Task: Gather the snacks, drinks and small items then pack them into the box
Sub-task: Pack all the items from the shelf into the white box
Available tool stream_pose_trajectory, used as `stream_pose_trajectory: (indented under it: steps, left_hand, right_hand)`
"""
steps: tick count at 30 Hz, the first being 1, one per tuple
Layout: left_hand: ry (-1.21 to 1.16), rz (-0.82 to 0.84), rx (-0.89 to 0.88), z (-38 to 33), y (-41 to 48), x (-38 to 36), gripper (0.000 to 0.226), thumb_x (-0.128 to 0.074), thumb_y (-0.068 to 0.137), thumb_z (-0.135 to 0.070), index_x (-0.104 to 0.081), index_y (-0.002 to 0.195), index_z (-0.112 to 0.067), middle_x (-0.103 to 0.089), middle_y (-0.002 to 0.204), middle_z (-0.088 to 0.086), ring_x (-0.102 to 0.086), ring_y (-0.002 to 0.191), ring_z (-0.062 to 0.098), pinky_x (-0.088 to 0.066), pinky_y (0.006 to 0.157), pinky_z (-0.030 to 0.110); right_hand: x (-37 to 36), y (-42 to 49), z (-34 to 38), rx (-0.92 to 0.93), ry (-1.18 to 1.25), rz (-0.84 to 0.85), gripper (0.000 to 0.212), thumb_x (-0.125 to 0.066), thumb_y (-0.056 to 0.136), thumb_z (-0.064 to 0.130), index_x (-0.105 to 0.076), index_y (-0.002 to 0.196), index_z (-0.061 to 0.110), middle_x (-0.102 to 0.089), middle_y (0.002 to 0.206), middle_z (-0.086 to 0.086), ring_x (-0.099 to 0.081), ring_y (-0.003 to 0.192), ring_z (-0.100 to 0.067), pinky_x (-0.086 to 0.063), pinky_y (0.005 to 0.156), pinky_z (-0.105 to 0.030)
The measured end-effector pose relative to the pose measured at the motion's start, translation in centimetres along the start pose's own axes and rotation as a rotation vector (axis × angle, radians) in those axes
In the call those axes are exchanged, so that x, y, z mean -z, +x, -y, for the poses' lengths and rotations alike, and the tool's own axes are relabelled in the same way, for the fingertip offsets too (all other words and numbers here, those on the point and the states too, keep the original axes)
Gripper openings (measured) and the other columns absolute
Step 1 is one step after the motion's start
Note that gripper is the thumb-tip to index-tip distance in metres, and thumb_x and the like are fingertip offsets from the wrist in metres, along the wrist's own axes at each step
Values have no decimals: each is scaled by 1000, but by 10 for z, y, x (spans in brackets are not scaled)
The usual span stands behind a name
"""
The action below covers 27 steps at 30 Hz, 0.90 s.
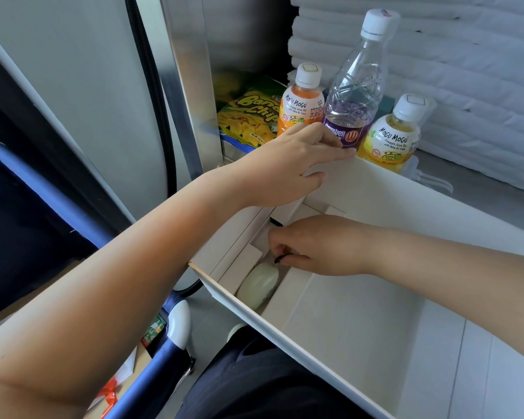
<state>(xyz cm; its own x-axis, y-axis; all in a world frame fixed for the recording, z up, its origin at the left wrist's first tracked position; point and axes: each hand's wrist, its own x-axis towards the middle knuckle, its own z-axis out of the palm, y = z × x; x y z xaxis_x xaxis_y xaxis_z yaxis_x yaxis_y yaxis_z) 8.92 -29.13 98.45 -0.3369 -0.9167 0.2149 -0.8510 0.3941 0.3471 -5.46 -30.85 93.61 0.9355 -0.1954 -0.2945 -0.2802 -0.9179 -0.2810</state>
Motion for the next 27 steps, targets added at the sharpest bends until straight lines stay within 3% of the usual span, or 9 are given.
stream_pose_trajectory:
  steps: [4,7,11,19,23,27]
  left_hand:
    - [0,-2,-1,-1,0,0,47,-48,94,-16,-42,140,-26,-41,132,-3,-29,127,12,-17,103,15]
    - [-13,-5,1,-2,-1,1,47,-49,94,-15,-43,140,-25,-42,132,-2,-29,127,13,-17,102,13]
    - [-8,-3,3,-2,0,1,47,-50,95,-16,-42,140,-26,-41,133,-3,-29,128,13,-16,101,11]
    - [-24,7,20,-2,0,1,48,-50,95,-15,-42,140,-27,-40,134,-5,-27,129,11,-17,103,14]
    - [-20,8,22,-2,0,1,48,-49,95,-16,-42,140,-28,-40,134,-6,-26,129,11,-17,104,15]
    - [-9,2,15,-1,1,0,48,-50,95,-16,-42,140,-28,-40,133,-6,-26,128,11,-11,97,7]
  right_hand:
    - [-2,1,-2,44,-94,-34,8,-44,98,26,-47,105,23,-56,83,4,-50,72,-19,-34,57,-32]
    - [2,0,-4,110,-222,-28,26,-40,99,20,-53,119,30,-58,98,4,-54,90,-20,-46,69,-37]
    - [2,3,-7,184,-478,1,46,-41,92,5,-49,129,31,-48,104,1,-43,100,-21,-45,72,-40]
    - [0,3,-9,153,-198,-11,30,-40,100,21,-59,121,31,-58,105,6,-45,101,-15,-41,73,-32]
    - [-5,6,-3,181,-321,58,38,-40,94,3,-57,121,24,-51,100,0,-40,98,-18,-45,74,-41]
    - [-6,10,-2,201,-356,44,44,-40,89,-3,-55,123,20,-49,100,-1,-37,98,-18,-44,73,-39]
